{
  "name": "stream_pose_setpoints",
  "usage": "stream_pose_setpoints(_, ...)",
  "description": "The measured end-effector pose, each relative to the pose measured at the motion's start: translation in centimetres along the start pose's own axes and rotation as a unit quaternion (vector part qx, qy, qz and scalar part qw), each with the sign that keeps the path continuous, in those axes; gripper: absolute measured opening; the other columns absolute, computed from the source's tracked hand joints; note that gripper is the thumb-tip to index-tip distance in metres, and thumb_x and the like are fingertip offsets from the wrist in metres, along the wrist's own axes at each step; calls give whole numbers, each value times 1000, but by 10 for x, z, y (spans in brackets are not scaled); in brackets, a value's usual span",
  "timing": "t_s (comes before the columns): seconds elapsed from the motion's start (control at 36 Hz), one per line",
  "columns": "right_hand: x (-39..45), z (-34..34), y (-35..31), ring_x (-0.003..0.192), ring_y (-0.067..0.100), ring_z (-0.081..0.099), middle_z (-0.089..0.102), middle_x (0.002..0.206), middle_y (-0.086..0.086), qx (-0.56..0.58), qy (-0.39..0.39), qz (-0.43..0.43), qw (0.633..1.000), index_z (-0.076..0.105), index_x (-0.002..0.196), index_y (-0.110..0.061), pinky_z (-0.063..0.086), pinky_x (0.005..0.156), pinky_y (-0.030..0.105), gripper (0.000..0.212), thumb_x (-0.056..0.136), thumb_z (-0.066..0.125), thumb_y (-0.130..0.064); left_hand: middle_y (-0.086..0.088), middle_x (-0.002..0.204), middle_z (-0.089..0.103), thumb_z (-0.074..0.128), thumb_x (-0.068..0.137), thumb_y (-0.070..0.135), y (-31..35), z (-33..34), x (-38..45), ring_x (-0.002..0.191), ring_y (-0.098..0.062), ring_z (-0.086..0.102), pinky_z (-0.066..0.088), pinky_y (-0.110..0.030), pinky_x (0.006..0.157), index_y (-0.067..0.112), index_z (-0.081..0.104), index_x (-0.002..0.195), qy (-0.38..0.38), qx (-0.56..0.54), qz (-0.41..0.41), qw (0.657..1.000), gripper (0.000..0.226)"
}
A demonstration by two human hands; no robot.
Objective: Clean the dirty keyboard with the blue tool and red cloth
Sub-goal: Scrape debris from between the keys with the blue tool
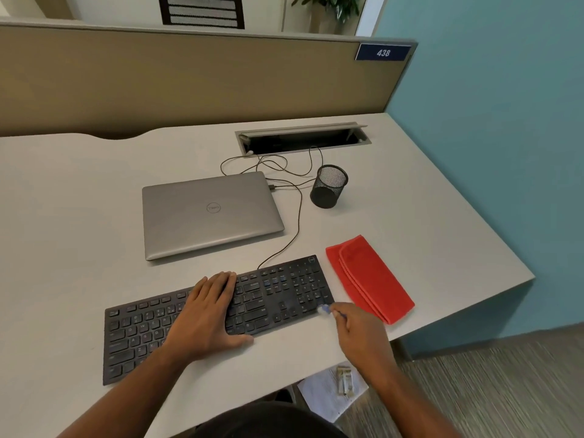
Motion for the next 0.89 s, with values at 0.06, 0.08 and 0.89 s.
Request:
stream_pose_setpoints(0.06, -2, -13, 15, 69, 2, 58, 61, 76, -20, 11, 46, 27, 999, 63, 101, -44, 45, 57, 18, 22, 103, 53, -25, -7, 170, 20, 43, 68, 103, 0, 1, 0, 156, -24, 15, -17, -30, 124, 15, 11, 166, -2, -2, -2, 1000, 135)
stream_pose_setpoints(0.08, -3, -16, 18, 68, 5, 58, 60, 73, -17, 14, 61, 34, 997, 62, 97, -44, 48, 55, 22, 22, 102, 54, -24, -7, 171, 18, 42, 68, 103, 0, 1, 0, 156, -24, 13, -18, -29, 124, 16, 9, 166, -3, -3, -2, 1000, 135)
stream_pose_setpoints(0.89, 16, 1, -21, 58, 6, 52, 60, 69, -10, -89, -27, 17, 996, 66, 90, -20, 37, 52, 19, 23, 102, 50, -30, -8, 171, 17, 39, 68, 105, -2, 3, 1, 157, -27, 16, -13, -33, 125, 15, 8, 166, -16, 5, -3, 1000, 136)
Point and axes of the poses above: each hand's wrist, its own x-axis towards the middle knuckle, its own z-axis out of the palm, y = z × x, the point moved 9 cm from there along x, towards the middle knuckle
